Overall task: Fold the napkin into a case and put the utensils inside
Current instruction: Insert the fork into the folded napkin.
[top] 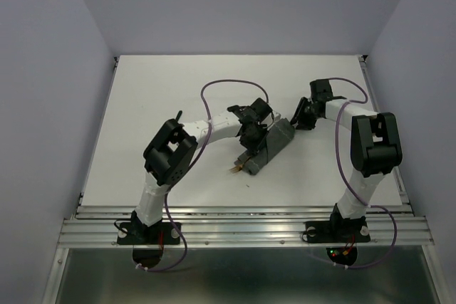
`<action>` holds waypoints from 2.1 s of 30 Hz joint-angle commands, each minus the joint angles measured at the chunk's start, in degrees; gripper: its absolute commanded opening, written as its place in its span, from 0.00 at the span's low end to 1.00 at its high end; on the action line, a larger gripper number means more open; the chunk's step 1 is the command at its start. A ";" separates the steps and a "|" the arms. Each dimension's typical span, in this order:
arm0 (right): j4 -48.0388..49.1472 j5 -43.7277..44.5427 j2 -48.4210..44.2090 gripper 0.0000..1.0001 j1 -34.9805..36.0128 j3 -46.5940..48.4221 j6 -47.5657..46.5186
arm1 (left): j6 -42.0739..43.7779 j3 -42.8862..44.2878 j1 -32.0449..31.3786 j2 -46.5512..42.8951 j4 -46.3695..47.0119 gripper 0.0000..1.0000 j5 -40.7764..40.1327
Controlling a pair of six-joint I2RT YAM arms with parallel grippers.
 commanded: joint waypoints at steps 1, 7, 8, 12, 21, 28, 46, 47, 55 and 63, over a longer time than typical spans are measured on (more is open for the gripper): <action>0.51 -1.23 -0.19 0.42 1.38 0.44 -0.11 | 0.59 4.10 -0.38 0.28 -2.42 0.00 -0.53; 0.69 -1.41 -0.89 0.42 1.91 -0.62 -0.02 | -0.29 5.59 -0.38 0.98 -2.43 0.00 -1.23; 0.69 -1.41 -1.07 0.42 1.91 -0.88 -0.02 | -0.29 5.77 -0.38 1.51 -2.43 0.00 -1.14; 0.86 -1.58 -1.51 0.42 2.96 -1.41 -0.11 | -0.29 7.79 -0.38 2.74 -2.60 0.00 -1.14; 1.48 -1.94 -3.27 0.42 4.11 -4.04 0.15 | -0.03 11.92 -0.38 5.29 -3.74 0.00 -1.41; 1.74 -2.02 -4.59 0.42 4.11 -5.63 0.42 | 1.03 16.05 -0.29 7.84 -4.80 0.00 -1.67; 1.83 -2.20 -6.26 0.43 4.11 -7.39 0.33 | 0.15 10.53 -0.29 0.64 -5.06 0.47 -5.27; 1.83 -2.20 -6.43 0.43 4.11 -7.47 0.33 | 0.06 10.17 -0.29 0.29 -4.98 0.46 -5.27; 2.01 -2.11 -6.43 0.43 4.11 -8.00 0.07 | -0.20 6.13 -0.29 -3.31 -4.27 0.46 -6.94; 2.09 -2.29 -5.73 0.43 4.11 -7.83 -0.55 | -0.11 2.00 -0.29 -8.59 -3.39 0.47 -8.08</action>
